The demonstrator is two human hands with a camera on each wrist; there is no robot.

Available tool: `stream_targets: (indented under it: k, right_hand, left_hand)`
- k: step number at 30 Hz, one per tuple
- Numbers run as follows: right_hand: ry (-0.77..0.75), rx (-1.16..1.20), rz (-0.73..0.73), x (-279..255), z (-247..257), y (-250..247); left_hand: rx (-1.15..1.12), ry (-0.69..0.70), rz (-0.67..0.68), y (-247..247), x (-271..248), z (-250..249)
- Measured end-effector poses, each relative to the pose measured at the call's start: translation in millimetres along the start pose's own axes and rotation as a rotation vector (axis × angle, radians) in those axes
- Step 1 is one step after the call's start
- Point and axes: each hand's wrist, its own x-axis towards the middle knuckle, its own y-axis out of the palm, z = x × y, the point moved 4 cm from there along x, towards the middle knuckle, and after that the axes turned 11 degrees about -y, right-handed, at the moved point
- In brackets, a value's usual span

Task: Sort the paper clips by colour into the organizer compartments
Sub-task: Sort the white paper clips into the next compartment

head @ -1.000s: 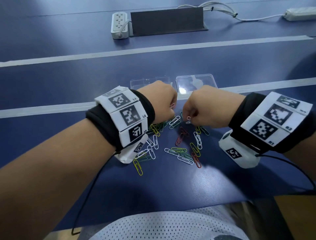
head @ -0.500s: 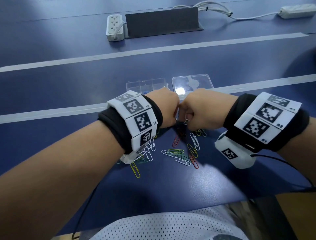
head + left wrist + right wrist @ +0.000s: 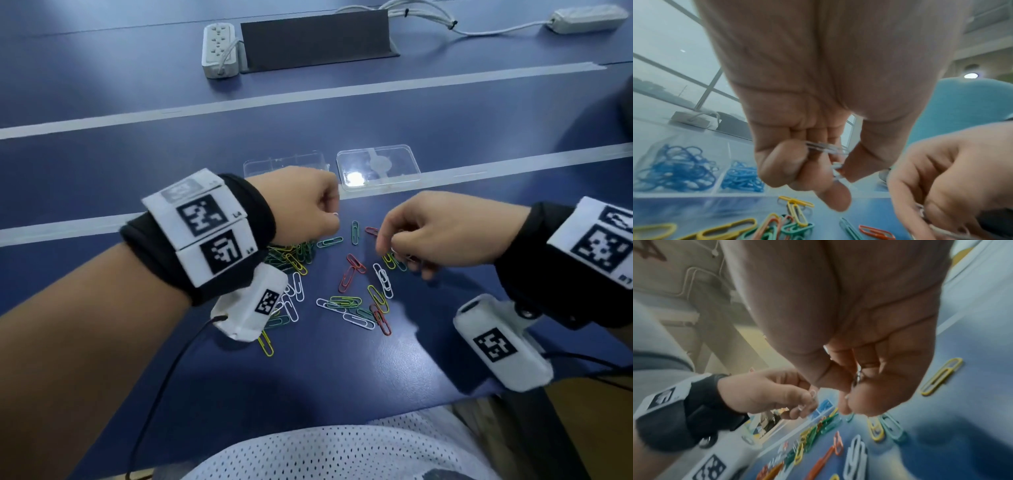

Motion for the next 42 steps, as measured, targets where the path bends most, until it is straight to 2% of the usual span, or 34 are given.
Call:
stream_targets:
  k: [4,10,14,19,23,27,32,34,38,42]
  right_hand:
    - [0.01,-0.127,0.017,-3.1,4.9,10.3]
    - [-0.096,-0.412,-0.042,-0.9,20.0,15.7]
    - [-0.127,-0.471,-0.017,3.8,24.3,22.2]
    - [-0.142,-0.503,0.011,9.4,30.3,21.6]
    - [-0.181,-0.415,-0.007,12.6,37.2,11.8]
    - [-0.129,-0.222,0.034,16.8,34.0,2.2]
    - [-0.077,0.081,0.056,33.3,27.2,-7.0]
    - [-0.085,0.127,0.018,44.7,30.8,-13.8]
    - [-0.116,0.113,-0.149,70.2,42.0,-32.3]
    - [-0.096,0.078,-0.137,88.2,52.2,-37.9]
  left_hand:
    - [-0.029,-0.041,0.049,-4.4,-8.2,13.7]
    - [0.059,-0.075,0.136,-0.1,-23.8,30.9]
    - [0.149,-0.03,0.177,4.6,-34.8,40.9]
    - [0.29,0.042,0.143,13.9,-36.0,38.5]
    - [0.319,0.058,0.101,15.3,-33.6,38.2]
    - [0.344,0.069,0.109,18.2,-36.9,39.0]
    - [0.214,0.038,0.129,13.9,-38.6,36.8]
    - [0.192,0.014,0.116,6.4,-33.3,34.2]
    - [0.113,-0.017,-0.014,-17.0,-9.9,27.0]
    - [0.03,-0.07,-0.142,-32.0,15.8,22.0]
